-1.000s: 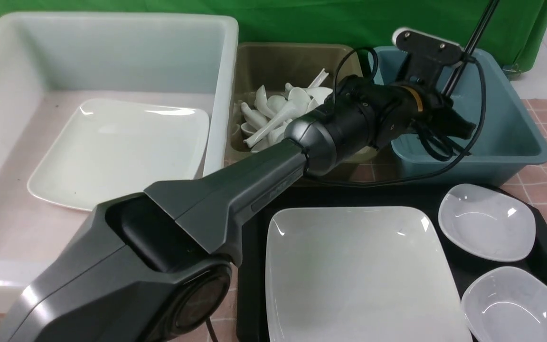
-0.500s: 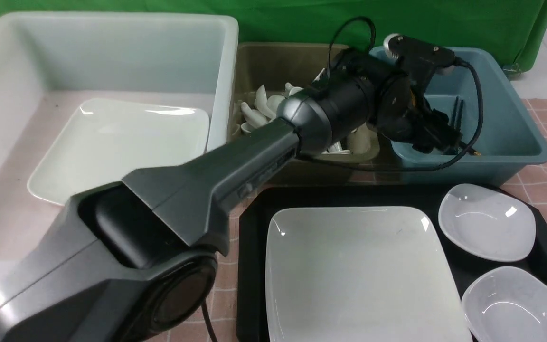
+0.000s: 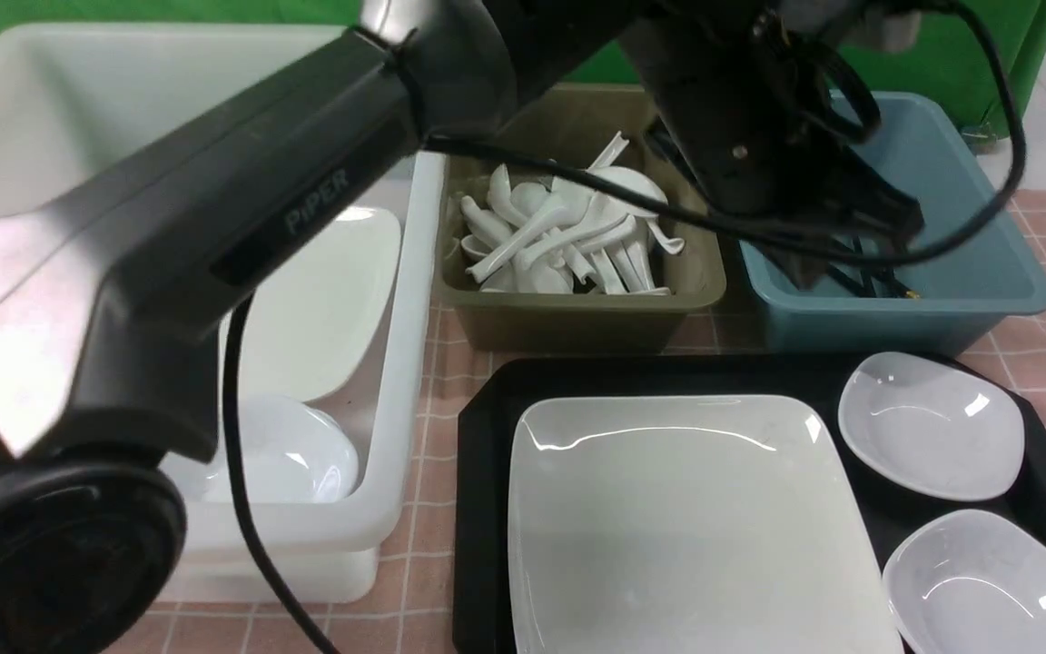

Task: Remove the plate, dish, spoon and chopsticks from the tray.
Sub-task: Use the right arm to grab a small plate from the dinner plate

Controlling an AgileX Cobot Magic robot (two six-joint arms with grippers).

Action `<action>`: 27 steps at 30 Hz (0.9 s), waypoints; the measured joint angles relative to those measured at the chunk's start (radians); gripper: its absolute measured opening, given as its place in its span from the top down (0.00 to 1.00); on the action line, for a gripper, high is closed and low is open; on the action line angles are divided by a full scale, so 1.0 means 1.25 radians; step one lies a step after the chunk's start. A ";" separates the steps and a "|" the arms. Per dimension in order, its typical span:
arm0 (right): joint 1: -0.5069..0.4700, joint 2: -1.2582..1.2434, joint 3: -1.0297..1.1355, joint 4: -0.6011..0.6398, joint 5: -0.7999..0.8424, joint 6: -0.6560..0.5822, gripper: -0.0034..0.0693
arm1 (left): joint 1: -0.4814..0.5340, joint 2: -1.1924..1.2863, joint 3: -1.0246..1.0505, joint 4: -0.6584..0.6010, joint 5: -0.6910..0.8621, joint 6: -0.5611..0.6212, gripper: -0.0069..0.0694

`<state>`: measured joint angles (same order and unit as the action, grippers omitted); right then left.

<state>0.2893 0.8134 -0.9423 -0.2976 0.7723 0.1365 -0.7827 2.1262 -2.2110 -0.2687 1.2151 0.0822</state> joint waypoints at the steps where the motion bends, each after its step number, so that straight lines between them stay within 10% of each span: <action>1: 0.000 -0.001 0.000 -0.004 0.007 0.008 0.71 | -0.014 0.000 0.026 -0.015 0.001 0.013 0.92; 10: 0.000 -0.033 -0.001 -0.007 0.110 0.011 0.67 | -0.124 0.078 0.115 -0.010 -0.103 0.118 0.82; 20: 0.000 -0.085 -0.002 -0.008 0.175 0.011 0.80 | -0.145 0.122 0.115 -0.004 -0.306 0.118 0.38; 27: 0.000 -0.088 -0.002 -0.007 0.178 0.011 0.80 | -0.151 0.182 0.115 -0.022 -0.363 0.118 0.33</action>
<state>0.2893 0.7031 -0.9446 -0.3068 0.9952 0.1503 -0.9711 2.3541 -2.0675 -0.2961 0.7616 0.2295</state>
